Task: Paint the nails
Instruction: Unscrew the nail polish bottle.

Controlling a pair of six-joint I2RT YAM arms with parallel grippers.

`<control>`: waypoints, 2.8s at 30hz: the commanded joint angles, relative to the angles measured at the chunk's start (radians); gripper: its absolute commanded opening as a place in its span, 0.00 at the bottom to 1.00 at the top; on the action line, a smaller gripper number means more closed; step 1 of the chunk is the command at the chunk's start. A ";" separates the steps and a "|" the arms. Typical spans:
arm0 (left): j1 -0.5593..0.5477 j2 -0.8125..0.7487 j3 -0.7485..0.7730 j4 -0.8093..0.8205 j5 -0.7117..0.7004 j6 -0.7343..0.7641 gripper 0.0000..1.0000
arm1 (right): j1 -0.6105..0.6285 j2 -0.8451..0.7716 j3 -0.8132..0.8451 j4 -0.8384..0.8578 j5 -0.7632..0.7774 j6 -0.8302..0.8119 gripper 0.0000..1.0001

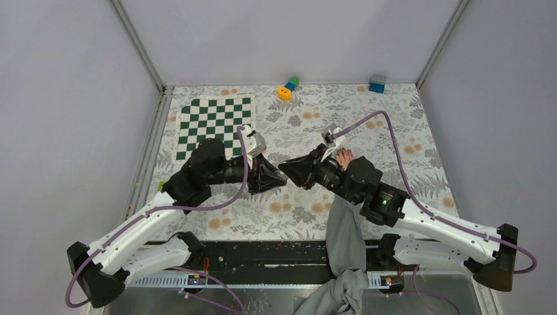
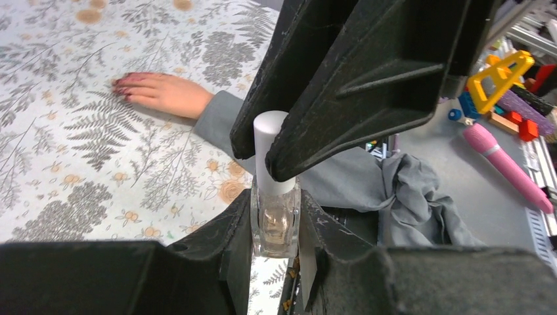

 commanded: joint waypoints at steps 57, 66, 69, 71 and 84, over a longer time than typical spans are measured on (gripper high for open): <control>-0.001 -0.069 -0.002 0.172 0.098 -0.007 0.00 | 0.002 -0.207 -0.190 0.389 -0.100 -0.090 0.85; -0.001 -0.043 0.005 0.093 -0.107 -0.010 0.00 | 0.002 -0.203 -0.121 0.137 0.090 0.017 0.72; -0.001 -0.031 0.022 0.039 -0.201 -0.002 0.00 | 0.002 -0.173 -0.097 0.094 0.087 0.030 0.68; 0.000 -0.023 0.030 0.014 -0.233 0.003 0.00 | 0.002 -0.153 -0.083 0.090 0.075 0.039 0.65; -0.001 -0.012 0.035 0.006 -0.221 0.001 0.00 | 0.006 0.020 0.046 -0.021 0.091 0.066 0.50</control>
